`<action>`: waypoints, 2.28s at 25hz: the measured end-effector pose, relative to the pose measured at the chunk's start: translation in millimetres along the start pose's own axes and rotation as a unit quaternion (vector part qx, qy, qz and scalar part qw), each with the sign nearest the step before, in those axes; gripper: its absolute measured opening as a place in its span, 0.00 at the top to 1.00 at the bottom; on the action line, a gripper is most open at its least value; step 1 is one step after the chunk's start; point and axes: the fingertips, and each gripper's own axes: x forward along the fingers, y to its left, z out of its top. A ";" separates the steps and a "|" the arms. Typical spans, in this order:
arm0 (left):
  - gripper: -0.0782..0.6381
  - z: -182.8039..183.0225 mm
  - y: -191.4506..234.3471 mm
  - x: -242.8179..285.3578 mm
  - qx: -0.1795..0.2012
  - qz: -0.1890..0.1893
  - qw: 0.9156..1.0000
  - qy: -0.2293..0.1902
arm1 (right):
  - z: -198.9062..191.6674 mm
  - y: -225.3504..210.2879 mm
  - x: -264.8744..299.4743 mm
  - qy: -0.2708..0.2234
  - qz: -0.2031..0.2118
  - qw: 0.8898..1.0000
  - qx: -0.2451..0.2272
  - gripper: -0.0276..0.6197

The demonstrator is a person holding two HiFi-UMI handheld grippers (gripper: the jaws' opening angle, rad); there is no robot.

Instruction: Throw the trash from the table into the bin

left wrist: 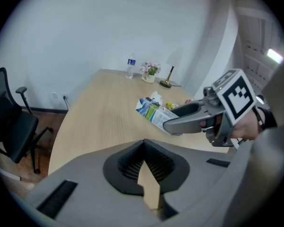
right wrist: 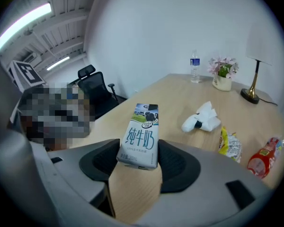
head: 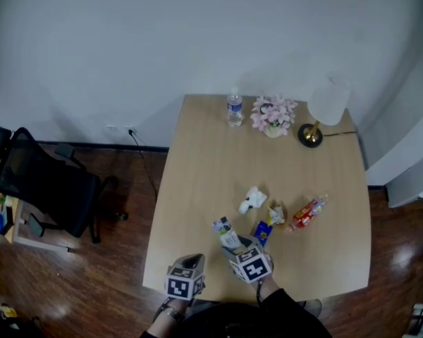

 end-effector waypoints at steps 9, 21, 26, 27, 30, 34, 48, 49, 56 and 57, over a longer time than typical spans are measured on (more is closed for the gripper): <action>0.89 -9.7 -4.5 -12.3 0.076 -0.072 0.995 0.004 | -30.6 33.9 -54.1 -0.015 -0.032 0.997 0.071 0.55; 0.89 -25.7 -86.1 3.0 0.213 -0.168 0.962 0.028 | -98.9 34.1 -109.0 -0.057 -0.082 0.980 0.170 0.55; 0.89 -39.8 -153.5 12.2 0.246 -0.193 0.949 0.037 | -147.3 15.6 -158.0 -0.082 -0.105 0.970 0.201 0.55; 0.89 -43.5 -169.8 14.8 0.255 -0.199 0.945 0.041 | -159.8 11.6 -170.7 -0.089 -0.113 0.967 0.211 0.55; 0.89 -58.5 -224.8 21.5 0.286 -0.220 0.931 0.056 | -204.1 0.8 -213.4 -0.108 -0.141 0.954 0.242 0.55; 0.89 -87.9 -306.0 24.8 0.331 -0.257 0.905 0.077 | -282.2 -4.9 -263.0 -0.133 -0.171 0.923 0.319 0.55; 0.89 -249.1 -491.4 60.7 0.441 -0.333 0.814 0.179 | -529.7 -16.3 -314.5 -0.114 -0.241 0.832 0.487 0.55; 0.89 -263.6 -498.2 68.1 0.445 -0.336 0.809 0.187 | -553.6 -20.6 -309.7 -0.104 -0.247 0.823 0.501 0.55; 0.89 -341.4 -528.8 119.3 0.468 -0.334 0.789 0.216 | -690.0 -45.9 -246.4 -0.034 -0.245 0.787 0.566 0.55; 0.89 -348.7 -529.9 126.3 0.466 -0.330 0.791 0.221 | -702.4 -51.4 -238.5 -0.028 -0.245 0.783 0.570 0.55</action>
